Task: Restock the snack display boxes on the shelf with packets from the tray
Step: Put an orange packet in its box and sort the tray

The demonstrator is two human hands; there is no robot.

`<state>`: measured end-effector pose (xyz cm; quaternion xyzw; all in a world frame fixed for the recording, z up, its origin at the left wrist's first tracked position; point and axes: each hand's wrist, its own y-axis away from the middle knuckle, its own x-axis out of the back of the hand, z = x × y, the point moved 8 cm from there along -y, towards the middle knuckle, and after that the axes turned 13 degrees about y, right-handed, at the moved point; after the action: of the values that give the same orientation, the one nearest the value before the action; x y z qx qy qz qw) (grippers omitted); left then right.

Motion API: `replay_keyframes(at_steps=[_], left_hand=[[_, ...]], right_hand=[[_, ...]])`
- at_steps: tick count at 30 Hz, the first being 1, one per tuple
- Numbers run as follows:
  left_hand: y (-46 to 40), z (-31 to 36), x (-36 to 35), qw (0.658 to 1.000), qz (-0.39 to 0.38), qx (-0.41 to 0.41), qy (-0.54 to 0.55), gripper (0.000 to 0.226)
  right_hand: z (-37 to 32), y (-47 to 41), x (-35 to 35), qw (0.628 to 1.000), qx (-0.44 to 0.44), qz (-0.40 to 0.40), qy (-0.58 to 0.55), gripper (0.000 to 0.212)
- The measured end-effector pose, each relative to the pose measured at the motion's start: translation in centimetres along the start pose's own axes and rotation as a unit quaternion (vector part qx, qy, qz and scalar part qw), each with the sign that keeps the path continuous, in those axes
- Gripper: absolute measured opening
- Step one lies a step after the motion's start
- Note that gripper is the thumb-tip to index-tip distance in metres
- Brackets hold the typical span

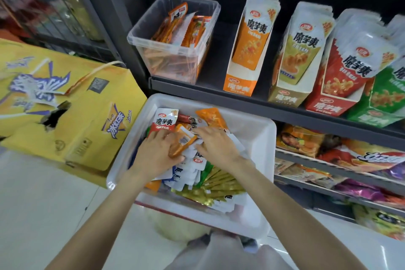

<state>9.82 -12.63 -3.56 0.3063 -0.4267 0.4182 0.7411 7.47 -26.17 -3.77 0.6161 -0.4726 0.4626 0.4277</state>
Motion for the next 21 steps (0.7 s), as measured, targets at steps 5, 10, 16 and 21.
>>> replay_keyframes(at_steps=[5,10,16,21], left_hand=[[0.2,-1.0,-1.0,0.999,-0.031,0.013,0.007,0.07],[0.9,-0.4,-0.1,0.998,0.001,-0.053,0.016,0.039],[2.4,1.4,2.7,0.978,0.123,-0.165,0.032,0.033],[3.8,-0.7,7.7,0.859,0.286,0.041,0.422,0.037]], right_hand=[[-1.3,-0.1,-3.0,0.993,0.063,-0.068,0.073,0.061],[-2.7,0.1,-2.0,0.986,0.133,0.013,0.096,0.043],[-3.2,0.6,-0.1,0.981,0.131,0.117,0.079,0.018],[4.0,3.5,3.6,0.948,-0.14,0.09,-0.271,0.02]])
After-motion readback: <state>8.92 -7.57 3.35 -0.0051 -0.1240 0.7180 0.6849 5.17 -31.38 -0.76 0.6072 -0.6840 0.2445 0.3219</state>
